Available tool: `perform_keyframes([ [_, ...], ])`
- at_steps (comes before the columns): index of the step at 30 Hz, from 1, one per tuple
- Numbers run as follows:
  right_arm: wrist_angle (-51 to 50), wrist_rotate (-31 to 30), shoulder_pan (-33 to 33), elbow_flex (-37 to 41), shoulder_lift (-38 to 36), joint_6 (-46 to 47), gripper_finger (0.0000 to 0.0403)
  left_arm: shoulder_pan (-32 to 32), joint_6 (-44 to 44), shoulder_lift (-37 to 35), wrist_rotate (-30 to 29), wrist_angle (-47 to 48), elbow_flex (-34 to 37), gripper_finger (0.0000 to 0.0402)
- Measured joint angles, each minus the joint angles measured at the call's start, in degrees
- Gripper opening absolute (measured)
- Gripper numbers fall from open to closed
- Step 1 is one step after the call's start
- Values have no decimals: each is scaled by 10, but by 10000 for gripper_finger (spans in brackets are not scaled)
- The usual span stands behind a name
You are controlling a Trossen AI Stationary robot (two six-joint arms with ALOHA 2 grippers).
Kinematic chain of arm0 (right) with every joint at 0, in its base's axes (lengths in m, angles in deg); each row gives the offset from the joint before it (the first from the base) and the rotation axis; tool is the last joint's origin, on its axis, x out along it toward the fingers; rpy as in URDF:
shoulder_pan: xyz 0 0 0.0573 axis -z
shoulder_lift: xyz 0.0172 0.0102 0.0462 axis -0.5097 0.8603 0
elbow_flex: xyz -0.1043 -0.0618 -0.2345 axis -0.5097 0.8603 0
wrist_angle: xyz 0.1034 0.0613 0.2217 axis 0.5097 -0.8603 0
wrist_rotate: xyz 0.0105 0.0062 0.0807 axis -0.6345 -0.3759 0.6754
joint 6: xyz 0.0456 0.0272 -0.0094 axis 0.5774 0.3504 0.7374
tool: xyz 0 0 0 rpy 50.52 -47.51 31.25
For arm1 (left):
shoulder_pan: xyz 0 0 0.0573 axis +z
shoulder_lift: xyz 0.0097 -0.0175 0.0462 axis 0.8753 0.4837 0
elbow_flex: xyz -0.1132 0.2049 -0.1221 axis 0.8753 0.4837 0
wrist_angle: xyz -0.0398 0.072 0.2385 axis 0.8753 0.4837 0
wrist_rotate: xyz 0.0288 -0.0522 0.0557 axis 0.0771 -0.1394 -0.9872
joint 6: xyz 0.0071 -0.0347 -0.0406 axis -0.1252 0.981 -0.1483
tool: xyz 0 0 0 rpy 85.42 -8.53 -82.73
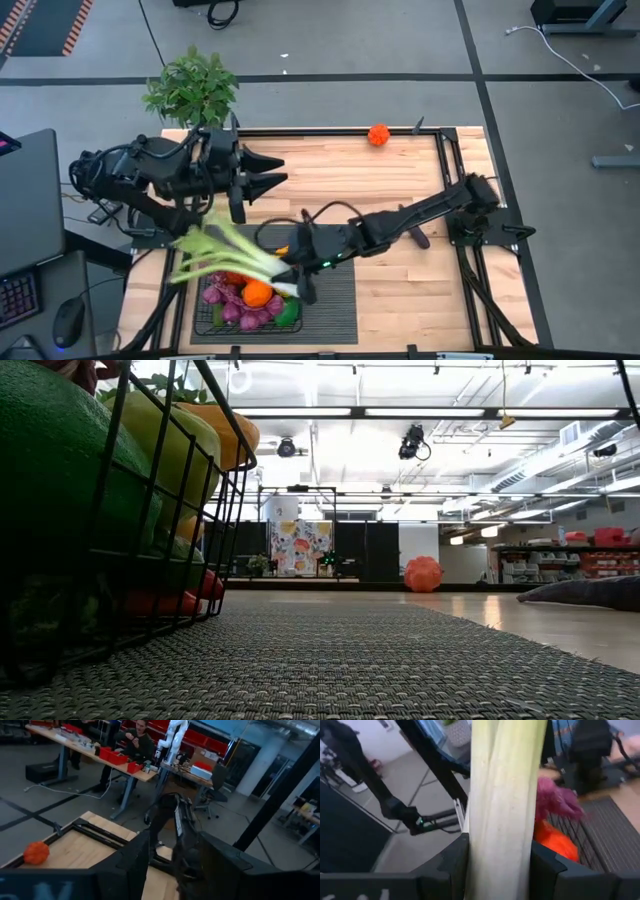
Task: Build produce basket
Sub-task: Put the green celery into the wire basket
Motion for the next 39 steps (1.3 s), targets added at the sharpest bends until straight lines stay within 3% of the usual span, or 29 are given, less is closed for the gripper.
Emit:
perform_keyframes([
  [4,-18,-2,-7,-73,61,-30,160,0,-8,0,0,11,0,172],
  [12,-78,13,-13,-182,160,4,160,-8,-3,0,4,42,0,172],
  [22,-158,17,-39,-185,179,18,160,-17,-3,-3,3,70,0,172],
  [33,-104,-9,-34,-185,202,68,168,-17,-3,-2,3,85,0,172],
  [39,-111,-25,-31,-185,203,64,202,-17,3,-2,7,99,0,172],
])
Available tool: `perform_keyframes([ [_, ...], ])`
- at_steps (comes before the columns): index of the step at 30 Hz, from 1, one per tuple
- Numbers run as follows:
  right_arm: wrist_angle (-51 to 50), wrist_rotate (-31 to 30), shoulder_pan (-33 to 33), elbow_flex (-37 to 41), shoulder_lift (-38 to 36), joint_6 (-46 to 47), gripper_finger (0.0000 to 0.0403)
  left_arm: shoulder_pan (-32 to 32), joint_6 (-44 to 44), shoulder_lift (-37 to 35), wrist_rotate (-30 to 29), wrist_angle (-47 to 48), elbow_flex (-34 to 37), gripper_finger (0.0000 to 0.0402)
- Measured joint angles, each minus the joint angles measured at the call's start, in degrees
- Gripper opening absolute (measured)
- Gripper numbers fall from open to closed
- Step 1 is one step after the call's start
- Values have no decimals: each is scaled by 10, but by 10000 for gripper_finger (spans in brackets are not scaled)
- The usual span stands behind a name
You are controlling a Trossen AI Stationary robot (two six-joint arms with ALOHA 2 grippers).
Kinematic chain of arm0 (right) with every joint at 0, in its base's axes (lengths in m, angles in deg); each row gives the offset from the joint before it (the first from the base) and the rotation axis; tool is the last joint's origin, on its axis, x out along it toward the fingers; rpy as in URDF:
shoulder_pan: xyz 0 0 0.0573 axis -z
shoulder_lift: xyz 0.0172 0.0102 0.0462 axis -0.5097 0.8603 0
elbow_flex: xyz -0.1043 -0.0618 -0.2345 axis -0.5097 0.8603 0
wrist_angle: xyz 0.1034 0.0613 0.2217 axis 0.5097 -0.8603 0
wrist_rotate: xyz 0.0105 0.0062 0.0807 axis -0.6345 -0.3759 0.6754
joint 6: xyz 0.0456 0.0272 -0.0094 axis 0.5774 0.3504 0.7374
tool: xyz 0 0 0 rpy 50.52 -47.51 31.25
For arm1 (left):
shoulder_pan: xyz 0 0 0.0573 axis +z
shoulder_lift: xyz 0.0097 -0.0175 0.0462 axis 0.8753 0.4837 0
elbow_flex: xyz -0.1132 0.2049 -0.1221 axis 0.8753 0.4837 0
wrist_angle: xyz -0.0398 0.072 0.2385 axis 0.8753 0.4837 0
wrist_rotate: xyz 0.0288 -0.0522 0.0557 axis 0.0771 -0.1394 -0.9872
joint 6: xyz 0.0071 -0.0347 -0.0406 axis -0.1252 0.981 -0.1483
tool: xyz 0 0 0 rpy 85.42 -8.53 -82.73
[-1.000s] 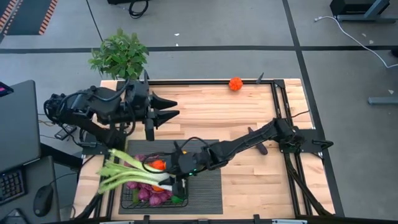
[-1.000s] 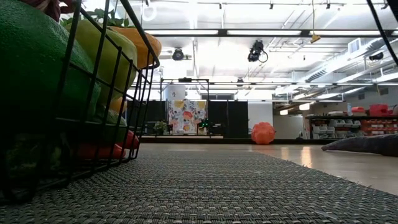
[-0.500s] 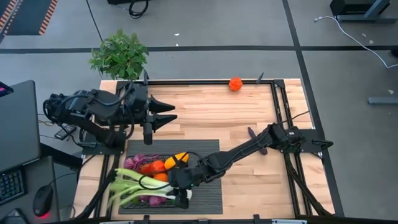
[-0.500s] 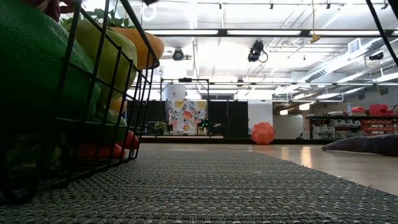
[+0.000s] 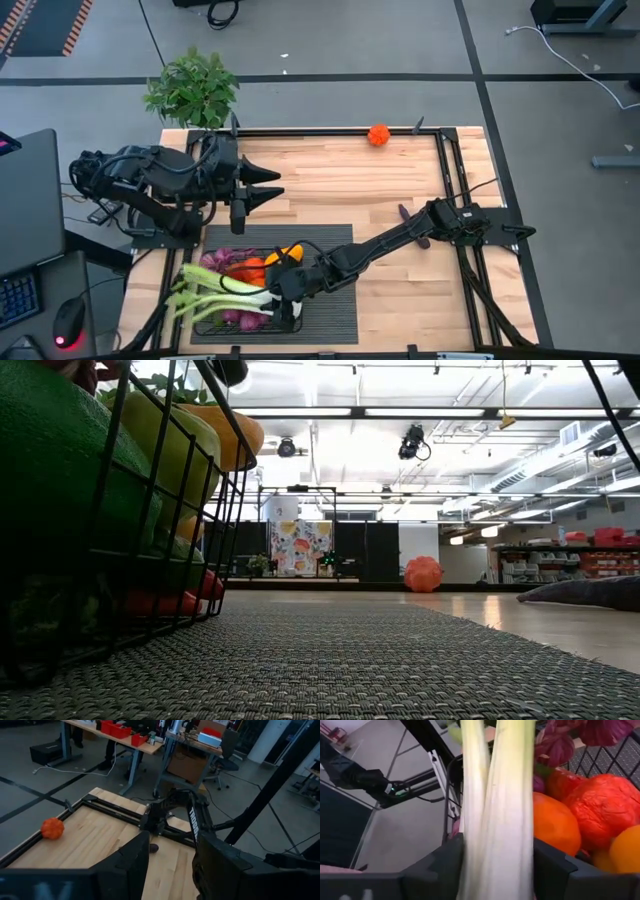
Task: Build produce basket
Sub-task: Put the green celery into the wire basket
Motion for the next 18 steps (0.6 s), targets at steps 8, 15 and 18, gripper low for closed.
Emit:
perform_keyframes([
  [8,-12,2,0,0,0,15,286,0,9,0,1,14,0,172],
  [15,-4,60,5,0,-1,60,334,0,9,0,1,18,0,172],
  [18,-1,90,5,0,-1,63,336,0,9,0,1,21,0,172],
])
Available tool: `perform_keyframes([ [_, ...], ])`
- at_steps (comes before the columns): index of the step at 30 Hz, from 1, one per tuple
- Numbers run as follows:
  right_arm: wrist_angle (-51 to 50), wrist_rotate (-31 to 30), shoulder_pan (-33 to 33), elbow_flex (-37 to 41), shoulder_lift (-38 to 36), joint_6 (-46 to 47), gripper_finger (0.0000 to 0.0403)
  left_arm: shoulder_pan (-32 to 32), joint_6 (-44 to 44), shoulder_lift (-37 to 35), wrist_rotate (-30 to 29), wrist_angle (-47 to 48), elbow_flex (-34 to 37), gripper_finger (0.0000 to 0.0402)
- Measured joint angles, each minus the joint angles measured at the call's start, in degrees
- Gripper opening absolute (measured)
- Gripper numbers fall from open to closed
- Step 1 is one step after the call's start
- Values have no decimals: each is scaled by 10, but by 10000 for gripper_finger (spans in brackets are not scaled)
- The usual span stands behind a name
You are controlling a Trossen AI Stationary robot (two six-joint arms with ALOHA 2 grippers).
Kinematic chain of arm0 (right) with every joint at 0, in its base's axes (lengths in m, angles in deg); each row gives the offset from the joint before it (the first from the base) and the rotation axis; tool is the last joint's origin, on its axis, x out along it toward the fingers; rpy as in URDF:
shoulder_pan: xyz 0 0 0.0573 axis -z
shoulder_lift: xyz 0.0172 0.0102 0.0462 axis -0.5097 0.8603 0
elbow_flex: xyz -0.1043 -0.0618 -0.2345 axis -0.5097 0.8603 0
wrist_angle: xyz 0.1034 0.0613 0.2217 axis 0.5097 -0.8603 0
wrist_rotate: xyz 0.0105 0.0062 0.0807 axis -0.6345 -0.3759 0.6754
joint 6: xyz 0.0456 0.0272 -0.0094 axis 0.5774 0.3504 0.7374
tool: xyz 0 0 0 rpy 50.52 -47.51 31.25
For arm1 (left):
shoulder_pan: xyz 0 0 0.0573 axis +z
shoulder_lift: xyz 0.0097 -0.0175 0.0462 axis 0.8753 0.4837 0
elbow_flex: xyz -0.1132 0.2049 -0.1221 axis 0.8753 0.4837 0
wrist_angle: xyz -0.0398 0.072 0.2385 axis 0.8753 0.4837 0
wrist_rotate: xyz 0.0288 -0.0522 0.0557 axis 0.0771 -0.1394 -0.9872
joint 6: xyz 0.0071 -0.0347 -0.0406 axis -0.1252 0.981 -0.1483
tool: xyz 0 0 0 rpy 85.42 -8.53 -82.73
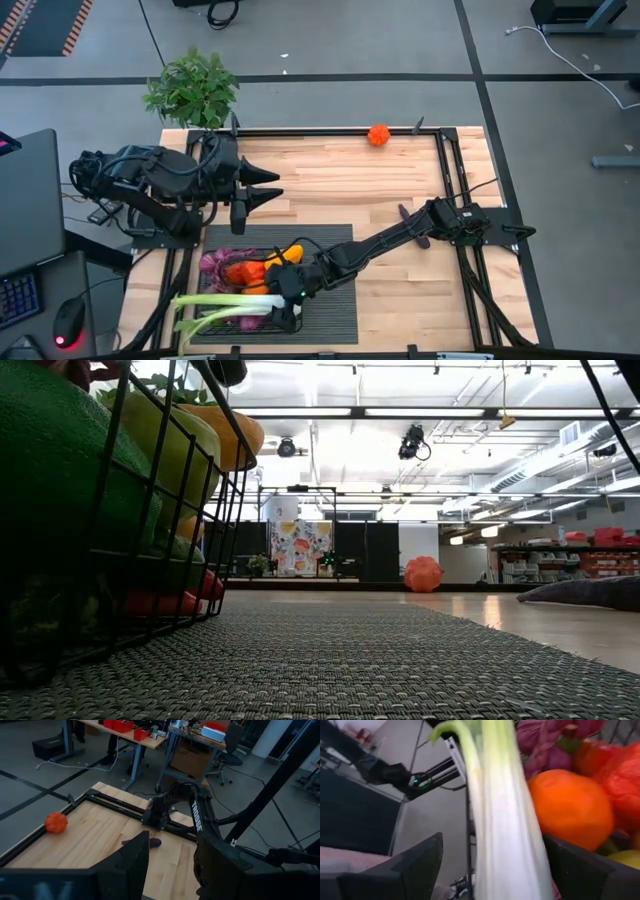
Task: Build produce basket
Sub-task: Put the green celery into the wire basket
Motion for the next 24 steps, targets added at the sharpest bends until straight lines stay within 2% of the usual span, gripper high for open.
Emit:
perform_keyframes([
  [12,-34,-20,15,-79,-2,-34,303,0,0,0,0,16,0,172],
  [18,-129,-13,10,-79,-2,-38,285,0,2,0,10,16,0,172],
  [24,-181,-38,-11,-79,-2,-50,267,0,2,0,12,16,0,172],
])
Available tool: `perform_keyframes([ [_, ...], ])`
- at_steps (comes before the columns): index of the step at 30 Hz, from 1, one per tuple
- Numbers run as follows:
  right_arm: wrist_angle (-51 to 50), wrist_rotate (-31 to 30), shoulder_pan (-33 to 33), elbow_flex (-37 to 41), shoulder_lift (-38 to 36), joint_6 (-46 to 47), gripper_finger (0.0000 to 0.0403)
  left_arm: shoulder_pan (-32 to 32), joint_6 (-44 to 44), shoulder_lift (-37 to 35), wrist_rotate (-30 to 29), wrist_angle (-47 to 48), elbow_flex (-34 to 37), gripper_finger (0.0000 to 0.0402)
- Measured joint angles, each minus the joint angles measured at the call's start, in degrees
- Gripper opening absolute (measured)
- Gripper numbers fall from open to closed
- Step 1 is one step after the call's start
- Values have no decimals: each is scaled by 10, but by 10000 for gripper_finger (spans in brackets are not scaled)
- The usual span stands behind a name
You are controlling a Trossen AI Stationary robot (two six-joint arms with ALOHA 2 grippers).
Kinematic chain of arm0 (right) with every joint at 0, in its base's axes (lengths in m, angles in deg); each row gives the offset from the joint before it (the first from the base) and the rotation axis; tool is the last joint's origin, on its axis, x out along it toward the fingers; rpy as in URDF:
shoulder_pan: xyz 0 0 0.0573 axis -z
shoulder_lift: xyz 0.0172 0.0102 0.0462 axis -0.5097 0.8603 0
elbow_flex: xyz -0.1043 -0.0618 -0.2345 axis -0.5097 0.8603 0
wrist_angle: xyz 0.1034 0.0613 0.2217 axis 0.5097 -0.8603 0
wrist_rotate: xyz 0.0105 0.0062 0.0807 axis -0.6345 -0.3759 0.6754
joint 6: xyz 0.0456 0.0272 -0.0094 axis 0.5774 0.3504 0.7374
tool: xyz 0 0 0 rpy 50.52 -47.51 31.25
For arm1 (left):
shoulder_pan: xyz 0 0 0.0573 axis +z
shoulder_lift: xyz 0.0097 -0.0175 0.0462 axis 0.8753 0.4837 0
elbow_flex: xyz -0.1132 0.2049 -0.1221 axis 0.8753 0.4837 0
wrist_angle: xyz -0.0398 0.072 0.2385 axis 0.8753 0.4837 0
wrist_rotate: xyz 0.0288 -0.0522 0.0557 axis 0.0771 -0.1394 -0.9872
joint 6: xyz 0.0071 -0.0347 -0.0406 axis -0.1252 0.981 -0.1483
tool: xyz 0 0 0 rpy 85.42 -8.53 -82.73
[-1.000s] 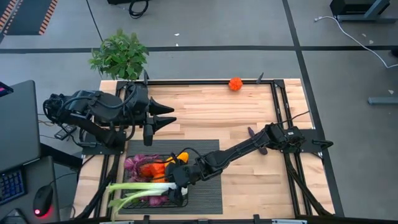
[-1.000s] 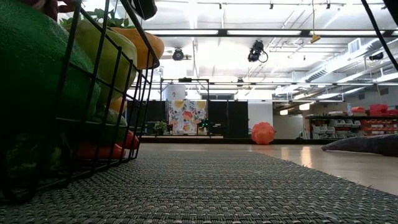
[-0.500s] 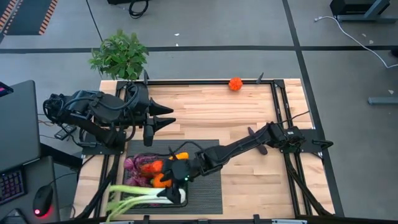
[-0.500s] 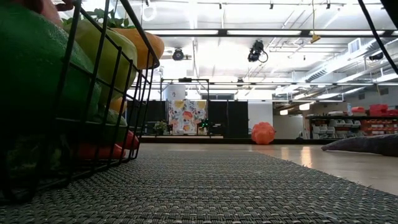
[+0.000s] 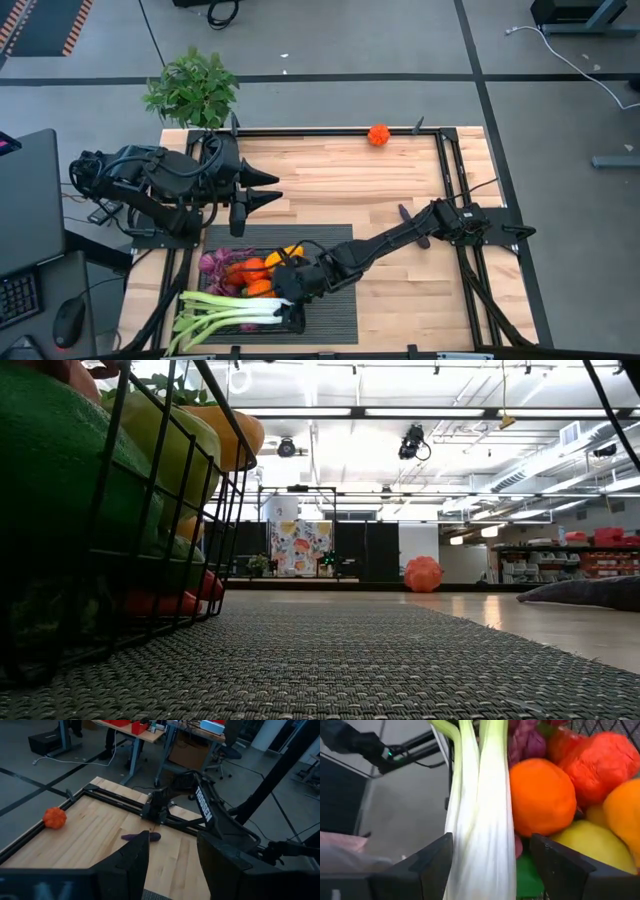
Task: Build produce basket
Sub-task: Put the green celery into the wire basket, then put the orange pumpkin into the wire basket
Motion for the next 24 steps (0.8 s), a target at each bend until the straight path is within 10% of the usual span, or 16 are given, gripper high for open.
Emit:
perform_keyframes([
  [18,-25,-78,32,10,-60,11,250,0,-1,0,0,-6,0,172],
  [24,-180,-218,56,10,-114,41,250,0,3,-1,0,-6,0,172],
])
